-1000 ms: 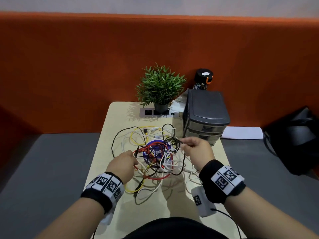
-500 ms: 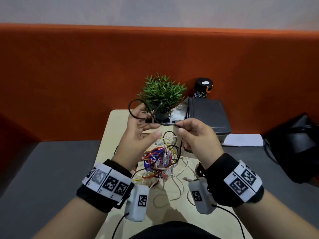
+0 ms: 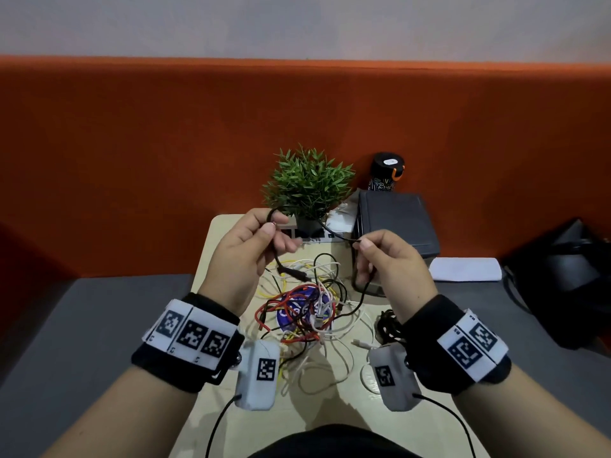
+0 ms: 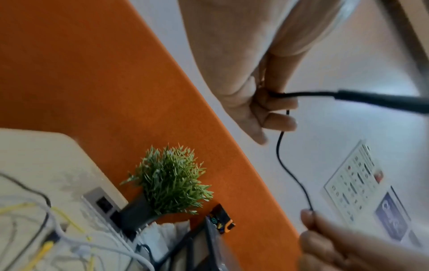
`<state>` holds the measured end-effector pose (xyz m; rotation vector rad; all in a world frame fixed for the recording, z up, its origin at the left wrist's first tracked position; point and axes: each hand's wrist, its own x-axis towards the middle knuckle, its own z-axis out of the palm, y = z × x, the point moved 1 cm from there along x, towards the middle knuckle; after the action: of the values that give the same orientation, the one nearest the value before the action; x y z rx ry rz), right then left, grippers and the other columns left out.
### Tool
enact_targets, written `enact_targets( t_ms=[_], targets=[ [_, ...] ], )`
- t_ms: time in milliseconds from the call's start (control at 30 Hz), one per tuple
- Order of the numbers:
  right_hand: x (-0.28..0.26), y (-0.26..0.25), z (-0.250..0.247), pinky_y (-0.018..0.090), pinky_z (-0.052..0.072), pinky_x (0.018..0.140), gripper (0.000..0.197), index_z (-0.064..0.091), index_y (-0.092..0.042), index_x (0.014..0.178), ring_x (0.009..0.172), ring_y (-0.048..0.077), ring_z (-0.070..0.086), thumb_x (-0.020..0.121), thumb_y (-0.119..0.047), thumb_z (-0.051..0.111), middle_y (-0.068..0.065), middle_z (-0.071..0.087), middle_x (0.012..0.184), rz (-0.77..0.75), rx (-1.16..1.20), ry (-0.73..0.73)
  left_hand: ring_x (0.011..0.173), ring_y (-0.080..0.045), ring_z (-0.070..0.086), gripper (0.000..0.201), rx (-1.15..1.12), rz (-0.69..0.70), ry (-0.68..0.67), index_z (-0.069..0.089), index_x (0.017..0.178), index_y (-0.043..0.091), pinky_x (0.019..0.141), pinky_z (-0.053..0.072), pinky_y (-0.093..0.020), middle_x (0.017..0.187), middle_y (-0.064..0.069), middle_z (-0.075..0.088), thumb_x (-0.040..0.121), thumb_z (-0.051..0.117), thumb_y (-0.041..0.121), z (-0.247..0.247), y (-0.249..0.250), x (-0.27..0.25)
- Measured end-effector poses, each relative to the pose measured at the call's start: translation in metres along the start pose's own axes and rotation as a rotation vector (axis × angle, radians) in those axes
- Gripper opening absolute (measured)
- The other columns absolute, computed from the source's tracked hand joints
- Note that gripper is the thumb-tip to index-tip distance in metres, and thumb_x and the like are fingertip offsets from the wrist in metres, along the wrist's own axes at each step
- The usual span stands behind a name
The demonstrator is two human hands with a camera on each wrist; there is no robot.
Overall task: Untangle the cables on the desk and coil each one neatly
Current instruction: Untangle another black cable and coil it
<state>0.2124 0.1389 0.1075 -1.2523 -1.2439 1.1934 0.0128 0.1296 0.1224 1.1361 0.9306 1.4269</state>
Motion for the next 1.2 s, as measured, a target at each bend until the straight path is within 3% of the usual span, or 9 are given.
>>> enact_targets(
  t_ms=[67, 167, 333, 467, 633, 800, 900, 1067, 1200],
  targets=[
    [-0.001, 0.002, 0.002, 0.022, 0.038, 0.048, 0.016, 0.056, -0.009, 0.083, 0.046, 0.013, 0.043, 0.097, -0.008, 0.047, 0.003, 0.048, 0.058, 0.002, -0.027, -0.001, 0.06, -0.015, 0.051, 0.031, -0.111, -0.065, -0.03, 0.054, 0.095, 0.004, 0.067, 0.054, -0.03, 0.066, -0.001, 0.052, 0.096, 0.025, -0.008, 0.005, 0.005, -0.001],
    [-0.002, 0.002, 0.006, 0.025, 0.036, 0.046, 0.016, 0.058, -0.012, 0.086, 0.043, 0.014, 0.041, 0.097, -0.008, 0.047, 0.0, 0.048, 0.055, -0.003, 0.016, -0.005, 0.054, -0.013, 0.033, 0.04, -0.134, -0.131, -0.057, 0.059, 0.093, 0.004, 0.047, 0.032, -0.023, 0.065, -0.001, 0.046, 0.087, 0.023, -0.012, 0.006, 0.013, -0.001],
    [-0.008, -0.015, 0.008, 0.026, 0.044, 0.041, 0.011, 0.056, -0.008, 0.093, 0.036, 0.02, 0.046, 0.098, -0.007, 0.046, 0.007, 0.048, 0.055, -0.06, 0.18, -0.04, 0.047, -0.011, 0.021, 0.047, 0.077, -0.051, -0.136, 0.063, 0.098, 0.012, 0.046, 0.016, -0.022, 0.054, 0.004, 0.03, 0.093, 0.034, 0.05, 0.014, 0.018, -0.009],
    [-0.006, -0.024, 0.01, 0.024, 0.038, 0.037, 0.014, 0.056, -0.012, 0.091, 0.034, 0.02, 0.042, 0.099, -0.009, 0.045, 0.008, 0.047, 0.054, -0.096, 0.191, -0.013, 0.042, -0.011, 0.023, 0.033, 0.051, 0.055, -0.222, 0.065, 0.099, 0.013, 0.042, 0.021, -0.019, 0.049, 0.004, 0.027, 0.096, 0.039, 0.033, 0.026, 0.026, -0.013],
    [-0.007, -0.013, 0.022, 0.024, 0.038, 0.038, 0.017, 0.064, -0.02, 0.085, 0.034, 0.022, 0.043, 0.096, -0.015, 0.052, 0.007, 0.05, 0.055, -0.073, 0.1, -0.058, 0.046, -0.008, 0.029, 0.038, 0.015, 0.036, -0.305, 0.062, 0.114, 0.013, 0.043, 0.021, -0.023, 0.057, 0.003, 0.03, 0.096, 0.037, 0.036, 0.035, 0.04, -0.013],
    [-0.009, 0.014, 0.031, 0.023, 0.035, 0.04, 0.02, 0.07, -0.022, 0.101, 0.04, 0.019, 0.045, 0.097, -0.014, 0.052, 0.004, 0.053, 0.061, -0.007, 0.019, -0.117, 0.051, -0.01, 0.037, 0.025, -0.249, -0.031, -0.271, 0.053, 0.092, 0.009, 0.049, 0.036, -0.023, 0.058, 0.004, 0.037, 0.099, 0.033, 0.021, 0.039, 0.054, -0.009],
    [-0.02, 0.024, 0.036, 0.023, 0.037, 0.042, 0.025, 0.069, -0.026, 0.107, 0.044, 0.016, 0.045, 0.097, -0.013, 0.051, 0.002, 0.053, 0.059, 0.036, -0.019, -0.21, 0.062, -0.012, 0.053, 0.028, -0.336, -0.038, -0.204, 0.047, 0.086, 0.012, 0.062, 0.05, -0.025, 0.065, 0.003, 0.049, 0.102, 0.025, 0.018, 0.033, 0.054, -0.005],
    [-0.034, 0.02, 0.039, 0.023, 0.034, 0.043, 0.027, 0.066, -0.03, 0.115, 0.041, 0.013, 0.04, 0.096, -0.016, 0.053, -0.003, 0.047, 0.051, 0.017, -0.079, -0.379, 0.077, -0.019, 0.066, 0.03, -0.041, 0.099, -0.092, 0.047, 0.086, 0.009, 0.083, 0.054, -0.033, 0.076, -0.002, 0.066, 0.103, 0.022, 0.01, 0.021, 0.042, -0.001],
    [-0.039, 0.007, 0.035, 0.023, 0.038, 0.047, 0.028, 0.065, -0.04, 0.104, 0.043, 0.005, 0.044, 0.091, -0.015, 0.061, 0.004, 0.052, 0.06, -0.111, -0.163, -0.43, 0.071, -0.014, 0.066, 0.024, 0.595, 0.282, -0.121, 0.053, 0.092, 0.009, 0.071, 0.051, -0.021, 0.075, -0.002, 0.066, 0.102, 0.031, 0.009, 0.012, 0.027, -0.004]
  ],
)
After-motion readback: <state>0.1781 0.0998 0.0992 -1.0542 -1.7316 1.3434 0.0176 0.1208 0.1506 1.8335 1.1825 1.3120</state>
